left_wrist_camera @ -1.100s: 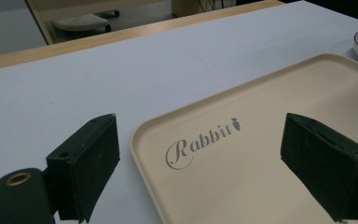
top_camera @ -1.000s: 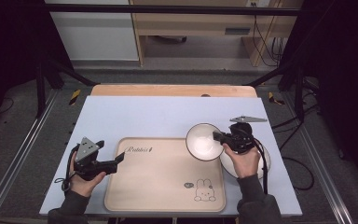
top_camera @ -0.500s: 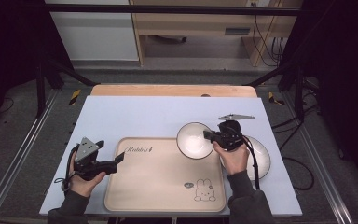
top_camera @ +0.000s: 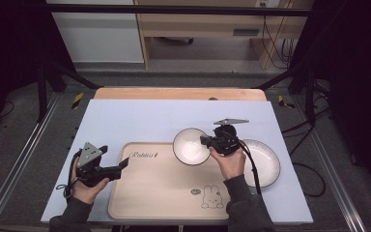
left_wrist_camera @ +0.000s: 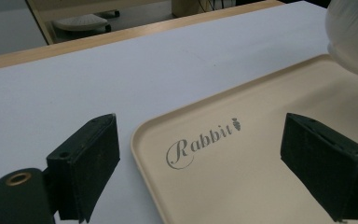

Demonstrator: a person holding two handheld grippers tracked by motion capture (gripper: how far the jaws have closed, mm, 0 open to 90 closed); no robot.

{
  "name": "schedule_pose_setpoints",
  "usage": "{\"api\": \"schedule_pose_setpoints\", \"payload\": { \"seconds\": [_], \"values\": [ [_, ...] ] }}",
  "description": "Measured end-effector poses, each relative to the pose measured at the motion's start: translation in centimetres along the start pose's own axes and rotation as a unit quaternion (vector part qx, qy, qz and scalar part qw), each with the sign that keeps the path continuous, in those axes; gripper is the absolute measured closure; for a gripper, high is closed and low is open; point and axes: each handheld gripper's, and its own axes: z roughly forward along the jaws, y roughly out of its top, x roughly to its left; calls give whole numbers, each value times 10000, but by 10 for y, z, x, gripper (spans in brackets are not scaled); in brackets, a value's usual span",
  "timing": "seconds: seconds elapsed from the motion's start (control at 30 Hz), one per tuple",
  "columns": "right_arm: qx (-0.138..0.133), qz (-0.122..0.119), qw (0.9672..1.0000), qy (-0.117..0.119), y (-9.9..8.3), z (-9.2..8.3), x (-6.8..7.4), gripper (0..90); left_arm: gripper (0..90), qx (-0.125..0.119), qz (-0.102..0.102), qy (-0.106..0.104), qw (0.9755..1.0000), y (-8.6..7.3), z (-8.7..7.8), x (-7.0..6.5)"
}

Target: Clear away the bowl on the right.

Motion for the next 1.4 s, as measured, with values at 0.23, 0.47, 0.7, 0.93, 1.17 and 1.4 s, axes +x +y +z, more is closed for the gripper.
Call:
{"api": "schedule_pose_setpoints", "payload": {
  "seconds": [0.23, 0.47, 0.7, 0.93, 1.17, 1.4],
  "values": [
    [62, -29, 10000, 42, -2, 13, 4, 821, 112, 7, 3, -3, 10000, 0, 0, 0],
    [175, -41, 9998, 91, -6, 29, 10, 821, 112, 7, 6, -8, 10000, 0, 0, 0],
    [290, 8, 9995, 121, -10, 41, 15, 821, 112, 16, 6, -12, 10000, 0, 1, 0],
    [394, -16, 9991, 145, -14, 50, 15, 821, 112, 20, 12, -14, 10000, -1, 1, 0],
    [480, 25, 9988, 132, -17, 57, 15, 820, 112, 27, 13, -16, 10000, -1, 1, 0],
    [578, 32, 9982, 124, -20, 62, 15, 819, 112, 43, 16, -14, 10000, -1, 1, 0]
  ]
}}
